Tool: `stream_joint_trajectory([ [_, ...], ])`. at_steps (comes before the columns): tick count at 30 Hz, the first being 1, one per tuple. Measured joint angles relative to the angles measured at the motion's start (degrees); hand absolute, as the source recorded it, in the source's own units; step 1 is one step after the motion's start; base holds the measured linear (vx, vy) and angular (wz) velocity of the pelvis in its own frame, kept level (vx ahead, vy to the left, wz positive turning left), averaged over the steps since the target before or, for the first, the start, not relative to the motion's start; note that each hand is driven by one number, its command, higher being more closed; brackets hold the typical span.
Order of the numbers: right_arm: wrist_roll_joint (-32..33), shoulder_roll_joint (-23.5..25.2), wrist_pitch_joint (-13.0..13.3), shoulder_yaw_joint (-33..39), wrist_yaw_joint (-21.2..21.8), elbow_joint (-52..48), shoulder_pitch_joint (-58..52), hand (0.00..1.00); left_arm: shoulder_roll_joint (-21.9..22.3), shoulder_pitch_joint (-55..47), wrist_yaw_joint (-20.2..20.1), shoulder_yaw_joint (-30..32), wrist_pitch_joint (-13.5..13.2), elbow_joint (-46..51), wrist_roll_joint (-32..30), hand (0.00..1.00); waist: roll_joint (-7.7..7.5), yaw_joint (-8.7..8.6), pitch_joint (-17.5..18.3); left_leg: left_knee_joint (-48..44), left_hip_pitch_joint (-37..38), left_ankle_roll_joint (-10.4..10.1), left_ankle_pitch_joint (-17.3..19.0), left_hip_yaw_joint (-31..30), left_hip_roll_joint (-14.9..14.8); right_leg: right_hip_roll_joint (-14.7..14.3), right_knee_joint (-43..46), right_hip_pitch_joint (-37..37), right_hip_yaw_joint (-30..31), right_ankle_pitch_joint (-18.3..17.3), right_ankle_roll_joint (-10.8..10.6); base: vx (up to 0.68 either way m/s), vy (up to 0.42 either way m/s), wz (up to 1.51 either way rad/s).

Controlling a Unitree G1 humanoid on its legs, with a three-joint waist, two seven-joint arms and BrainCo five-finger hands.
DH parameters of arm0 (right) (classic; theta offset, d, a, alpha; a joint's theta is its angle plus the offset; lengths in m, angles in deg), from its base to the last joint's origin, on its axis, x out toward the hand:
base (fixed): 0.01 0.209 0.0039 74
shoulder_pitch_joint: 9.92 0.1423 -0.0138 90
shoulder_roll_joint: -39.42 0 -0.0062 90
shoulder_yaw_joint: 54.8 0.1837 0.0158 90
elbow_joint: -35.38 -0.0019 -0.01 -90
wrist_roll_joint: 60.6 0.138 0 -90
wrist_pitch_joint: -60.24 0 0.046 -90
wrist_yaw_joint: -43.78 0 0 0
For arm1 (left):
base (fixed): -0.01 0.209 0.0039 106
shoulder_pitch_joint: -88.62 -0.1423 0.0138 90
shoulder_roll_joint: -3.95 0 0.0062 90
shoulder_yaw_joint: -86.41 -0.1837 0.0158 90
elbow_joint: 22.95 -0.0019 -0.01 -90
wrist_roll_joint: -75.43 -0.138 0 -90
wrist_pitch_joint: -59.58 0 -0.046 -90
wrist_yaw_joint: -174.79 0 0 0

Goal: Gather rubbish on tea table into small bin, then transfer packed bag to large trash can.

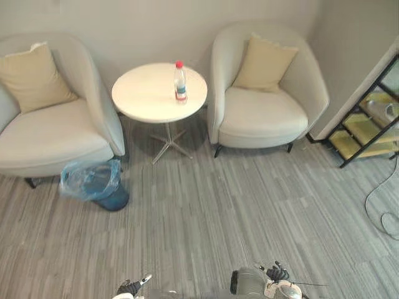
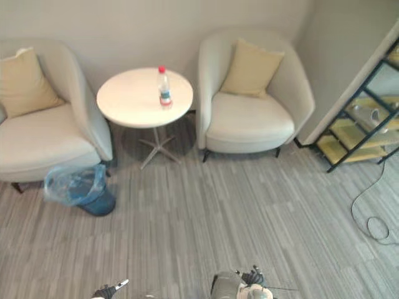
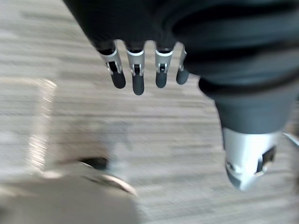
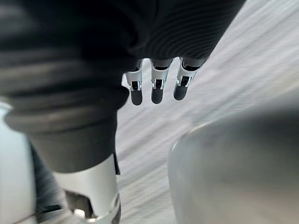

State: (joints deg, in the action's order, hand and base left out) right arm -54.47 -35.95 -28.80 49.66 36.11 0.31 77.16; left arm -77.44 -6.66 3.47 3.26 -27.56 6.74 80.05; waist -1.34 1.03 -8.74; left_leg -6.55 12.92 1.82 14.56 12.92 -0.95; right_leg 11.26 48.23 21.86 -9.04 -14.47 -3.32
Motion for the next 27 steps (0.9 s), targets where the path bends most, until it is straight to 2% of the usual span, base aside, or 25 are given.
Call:
stream_joint_trajectory([
  [1,0.0,0.0,0.1,0.0,0.1,0.0,0.2,0.00,0.0,0.1,0.0,0.0,0.0,-0.1,0.0,0.00,0.06,-0.49,0.0,0.6,0.7,-0.4,0.3,-0.8,-0.2,-0.7,-4.3,0.3,0.2,0.9,0.2,0.34,-0.200,0.63],
  [2,-0.2,0.0,0.1,0.0,0.3,0.2,0.5,0.00,-0.2,-0.1,0.0,-0.1,0.0,-0.2,0.0,0.00,-0.06,-1.15,0.0,1.4,1.8,-2.2,1.5,-2.8,0.0,-2.2,-14.4,-0.2,1.5,5.1,0.5,0.39,-0.231,0.54],
  [3,-0.3,0.2,0.1,0.1,0.6,1.2,0.6,0.00,-0.6,-0.2,0.0,0.1,0.0,-0.5,0.0,0.00,-1.53,-0.98,0.3,1.7,3.2,-3.6,2.5,-5.6,1.5,-2.8,-19.1,0.0,3.3,9.3,2.7,0.49,-0.308,0.26],
  [4,-0.2,-1.1,0.1,0.1,0.8,1.8,1.8,0.00,0.8,0.1,0.0,0.1,0.0,-1.3,0.0,0.00,0.78,-0.48,-0.3,0.7,3.8,-3.8,2.7,-6.8,-0.2,-3.8,-16.9,-0.1,2.4,8.7,3.2,0.41,-0.262,0.01],
  [5,-0.3,-1.8,0.1,0.1,1.0,2.0,1.9,0.00,1.8,0.0,0.0,0.2,0.1,-1.9,0.0,0.00,2.81,-0.87,0.4,-1.6,2.8,-3.8,2.7,-8.4,-1.8,-4.5,-18.1,-1.1,1.8,7.7,3.4,0.46,-0.293,-0.12],
  [7,-0.3,-2.9,0.0,0.1,0.9,2.4,1.9,0.00,3.6,0.0,0.0,0.6,0.1,-2.2,-0.2,0.00,5.28,-0.71,1.2,-7.7,0.2,-4.0,2.5,-10.3,-3.7,-6.3,-21.0,-3.6,0.1,5.7,4.0,0.42,-0.240,0.11],
  [8,-0.3,-2.9,0.0,0.1,0.8,2.8,1.8,0.00,3.7,0.0,0.0,0.8,0.1,-2.0,-0.5,0.00,5.72,-0.80,1.2,-15.8,-2.9,-6.2,1.3,-11.9,-4.6,-7.2,-22.6,-6.0,-0.6,4.4,4.4,0.38,-0.233,0.26],
  [9,-0.2,-2.9,-0.1,0.0,0.7,3.2,1.6,0.00,3.7,0.0,0.0,1.3,0.1,-1.0,-0.5,0.00,5.61,-0.73,1.0,-26.6,-7.3,-9.2,-1.7,-12.7,-5.3,-7.4,-24.0,-8.6,-0.9,3.3,4.7,0.37,-0.225,0.30],
  [10,-0.1,-3.0,-0.2,-0.3,0.6,3.4,1.5,0.00,3.7,-0.1,-0.1,1.4,0.0,-0.4,-0.4,0.00,5.54,-0.34,0.9,-34.0,-10.6,-9.6,-3.4,-12.5,-6.0,-7.5,-25.0,-10.8,-1.5,2.7,5.0,0.35,-0.186,0.27],
  [11,0.7,-2.9,-0.4,-0.7,0.4,4.1,1.2,0.00,3.6,-0.4,0.0,1.6,-0.1,0.2,0.0,0.00,5.27,0.13,0.6,-41.6,-14.5,-9.2,-1.7,-10.8,-7.1,-7.8,-26.6,-14.2,-2.1,1.7,5.5,0.27,-0.118,0.18],
  [12,0.8,-2.9,-0.4,-0.7,0.3,4.5,1.1,0.00,3.6,-0.6,0.0,1.7,-0.3,0.6,0.1,0.00,5.10,0.36,0.5,-43.3,-15.9,-8.7,-1.0,-9.8,-7.5,-7.8,-27.3,-15.6,-2.4,1.6,5.4,0.33,-0.118,0.20],
  [13,0.9,-2.8,-0.5,-0.6,0.2,4.9,0.6,0.00,3.5,-0.8,0.0,2.0,-0.4,1.6,0.1,0.00,4.82,0.79,0.3,-44.1,-19.3,-7.1,0.6,-6.9,-7.6,-7.7,-30.2,-19.4,-3.7,1.4,5.2,0.29,-0.080,0.20],
  [14,1.0,-2.7,-0.5,-0.6,0.1,5.0,0.6,0.00,3.4,-1.1,-0.1,2.0,-0.7,1.9,0.2,0.00,4.59,0.92,0.3,-41.8,-21.4,-6.2,1.2,-4.9,-7.2,-7.6,-32.0,-21.6,-4.4,1.3,4.7,0.35,-0.058,0.32],
  [16,1.1,-2.5,-0.5,-0.7,0.0,5.6,0.7,0.00,3.1,-1.1,-0.1,1.6,-0.9,2.3,0.5,0.00,4.16,1.21,0.2,-28.0,-24.5,-5.7,1.0,-2.1,-4.6,-7.1,-35.6,-25.1,-5.5,1.0,3.6,0.30,-0.002,0.24],
  [17,1.1,-2.6,-0.5,-0.7,0.0,6.5,0.8,0.00,2.8,-1.1,-0.1,0.6,-0.9,2.2,0.5,0.00,4.05,1.39,0.3,-16.6,-24.6,-5.9,-1.7,-2.2,-2.6,-6.8,-37.4,-26.5,-5.7,0.8,2.8,0.28,0.035,0.09],
  [18,1.1,-2.7,-0.5,-0.7,0.0,6.9,0.8,0.00,2.6,-1.1,-0.1,-0.1,-0.9,2.1,0.5,0.00,4.06,1.47,0.3,-11.6,-24.5,-5.8,-3.8,-2.4,-2.0,-6.8,-38.3,-27.2,-5.7,0.7,2.4,0.49,0.116,-0.12],
  [19,1.0,-2.6,-0.6,-1.6,0.0,7.6,0.8,0.00,1.9,-1.1,-0.2,-1.2,-0.9,1.1,0.4,0.00,3.17,2.41,0.2,-7.1,-23.5,-3.3,-10.6,-2.1,-0.7,-6.3,-40.4,-29.1,-4.5,0.6,1.0,0.45,0.124,-0.16],
  [20,0.9,-1.7,-0.6,-2.0,0.0,7.9,0.7,0.00,0.7,-1.1,-0.2,-1.6,-0.8,0.8,-0.1,0.00,1.30,2.44,0.8,-5.8,-22.4,-1.8,-10.4,-1.6,1.2,-5.1,-41.8,-30.6,-3.6,0.8,0.0,0.63,0.148,-0.11],
  [21,0.7,-1.3,-0.6,-1.9,0.0,8.7,1.1,0.00,0.1,-0.7,-0.4,-1.9,-0.8,0.1,-0.6,0.00,1.02,2.09,0.6,-6.9,-22.0,0.2,-9.5,-1.0,1.6,-4.3,-41.9,-31.2,-2.6,1.3,-0.9,0.54,0.124,-0.02],
  [22,0.6,-1.4,-0.7,-1.8,0.1,9.0,1.3,0.00,0.0,-0.4,-0.5,-2.0,-0.8,-0.2,-0.7,0.00,0.65,2.14,0.4,-8.1,-21.9,0.5,-8.6,-0.4,1.7,-4.0,-40.8,-31.0,-0.9,2.0,-1.9,0.50,0.129,-0.12],
  [23,0.5,-1.0,-0.7,-1.9,0.4,9.0,1.3,0.00,-0.1,-0.4,-0.5,-1.9,-0.8,-0.7,-0.7,0.00,0.41,2.36,0.4,-8.5,-21.1,0.9,-8.3,0.2,1.9,-3.5,-37.5,-30.2,0.7,2.4,-2.6,0.47,0.184,-0.33],
  [24,0.5,-1.0,-0.7,-1.8,0.5,8.9,1.2,0.00,-0.2,-0.4,-0.5,-1.9,-0.8,-1.3,-0.7,0.00,0.32,2.48,0.3,-7.0,-18.3,1.1,-8.2,0.7,2.3,-3.0,-28.1,-27.1,2.9,2.4,-2.7,0.29,0.125,-0.31],
  [25,0.5,-1.0,-0.5,-1.7,0.5,8.7,1.3,0.00,-0.3,-0.4,-0.5,-2.0,-0.8,-1.3,-0.8,0.00,0.33,2.49,0.3,-6.0,-16.8,1.2,-8.1,0.6,2.6,-2.7,-23.0,-25.2,3.8,2.9,-3.3,0.42,0.169,-0.22],
  [26,0.5,-1.6,-0.5,-1.6,0.9,7.3,1.3,0.00,-0.5,-0.3,-0.5,-2.6,-0.7,-1.3,-1.2,0.00,0.45,1.77,0.2,-3.3,-12.4,1.8,-7.4,-0.2,3.2,-1.6,-8.8,-19.6,4.7,5.5,-4.2,0.35,0.090,0.15],
  [27,0.5,-1.8,-0.4,-1.3,1.2,6.4,1.8,0.00,-1.0,0.1,-0.6,-3.5,-0.3,-1.7,-1.2,0.00,0.33,1.02,-0.2,-1.2,-8.6,2.2,-6.1,-2.8,3.9,-1.0,1.3,-16.3,4.6,4.2,-3.9,0.35,0.090,0.31],
])
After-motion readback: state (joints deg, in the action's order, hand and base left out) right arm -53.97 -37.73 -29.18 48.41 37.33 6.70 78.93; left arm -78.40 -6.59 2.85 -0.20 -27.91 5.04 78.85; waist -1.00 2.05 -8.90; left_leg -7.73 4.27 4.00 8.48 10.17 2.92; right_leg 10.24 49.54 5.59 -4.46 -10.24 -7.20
